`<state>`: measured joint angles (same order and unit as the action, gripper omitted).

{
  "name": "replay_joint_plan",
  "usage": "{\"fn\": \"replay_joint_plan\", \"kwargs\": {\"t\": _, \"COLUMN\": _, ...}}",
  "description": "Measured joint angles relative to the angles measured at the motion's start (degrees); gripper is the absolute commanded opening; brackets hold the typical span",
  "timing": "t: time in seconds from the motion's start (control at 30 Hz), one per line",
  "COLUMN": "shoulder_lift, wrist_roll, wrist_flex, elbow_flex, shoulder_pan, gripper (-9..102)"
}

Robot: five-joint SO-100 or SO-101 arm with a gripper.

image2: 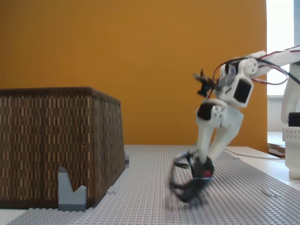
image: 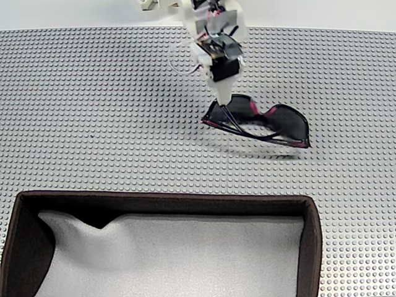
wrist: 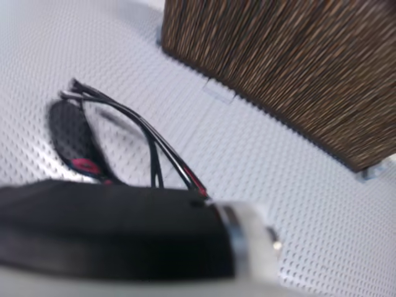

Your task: Grasp a glasses and put it in the bin.

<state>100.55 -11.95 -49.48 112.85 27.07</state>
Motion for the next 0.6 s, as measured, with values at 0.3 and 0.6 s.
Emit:
{"fn": "replay_joint_plan", "kwargs": {"t": 0.3, "shoulder_lift": 16.3, "wrist_roll": 9.7, "wrist_flex": 0.8, "elbow_flex": -0.7, "shoulder_pan": -2.5, "gripper": -1}}
{"fn": "replay_joint_plan", "kwargs": {"t": 0.6, "shoulder_lift": 24.5, "wrist_roll": 13.5, "wrist_flex": 6.1, "elbow_flex": -6.4, "shoulder_pan": -8.4, "gripper": -1}}
